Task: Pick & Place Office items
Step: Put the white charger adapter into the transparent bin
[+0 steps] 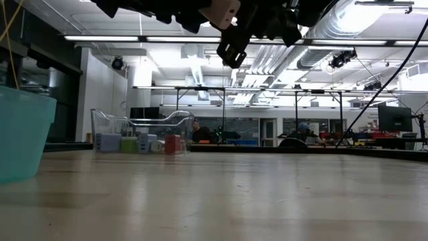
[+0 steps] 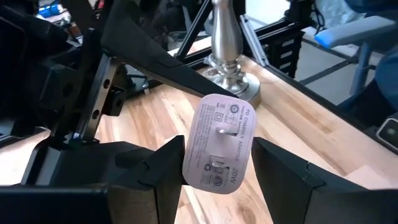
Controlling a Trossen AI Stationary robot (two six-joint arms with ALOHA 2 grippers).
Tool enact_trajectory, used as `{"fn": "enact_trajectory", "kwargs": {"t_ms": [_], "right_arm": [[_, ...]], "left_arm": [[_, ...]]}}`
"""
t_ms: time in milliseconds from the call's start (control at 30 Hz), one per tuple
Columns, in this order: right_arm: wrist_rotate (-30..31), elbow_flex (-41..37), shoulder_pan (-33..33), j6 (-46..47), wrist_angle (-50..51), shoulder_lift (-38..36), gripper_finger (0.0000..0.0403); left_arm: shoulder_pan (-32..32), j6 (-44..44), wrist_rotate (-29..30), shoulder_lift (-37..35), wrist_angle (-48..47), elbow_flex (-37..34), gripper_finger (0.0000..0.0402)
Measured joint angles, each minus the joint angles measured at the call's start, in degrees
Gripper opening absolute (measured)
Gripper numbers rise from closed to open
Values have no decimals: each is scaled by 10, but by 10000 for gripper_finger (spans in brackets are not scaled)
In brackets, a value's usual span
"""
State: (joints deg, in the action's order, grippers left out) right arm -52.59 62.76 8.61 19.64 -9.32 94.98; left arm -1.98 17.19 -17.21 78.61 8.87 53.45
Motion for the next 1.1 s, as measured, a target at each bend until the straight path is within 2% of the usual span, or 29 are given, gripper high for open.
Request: {"fn": "enact_trajectory", "kwargs": {"t_ms": [167, 467, 1100], "right_arm": [[0, 0, 0, 0, 0, 0, 184], [-5, 0, 0, 0, 0, 0, 184], [-3, 0, 0, 0, 1, 0, 184]], "left_arm": [[0, 10, -10, 0, 2, 0, 175], [0, 15, -11, 0, 8, 0, 123], [0, 14, -11, 0, 6, 0, 129]]}}
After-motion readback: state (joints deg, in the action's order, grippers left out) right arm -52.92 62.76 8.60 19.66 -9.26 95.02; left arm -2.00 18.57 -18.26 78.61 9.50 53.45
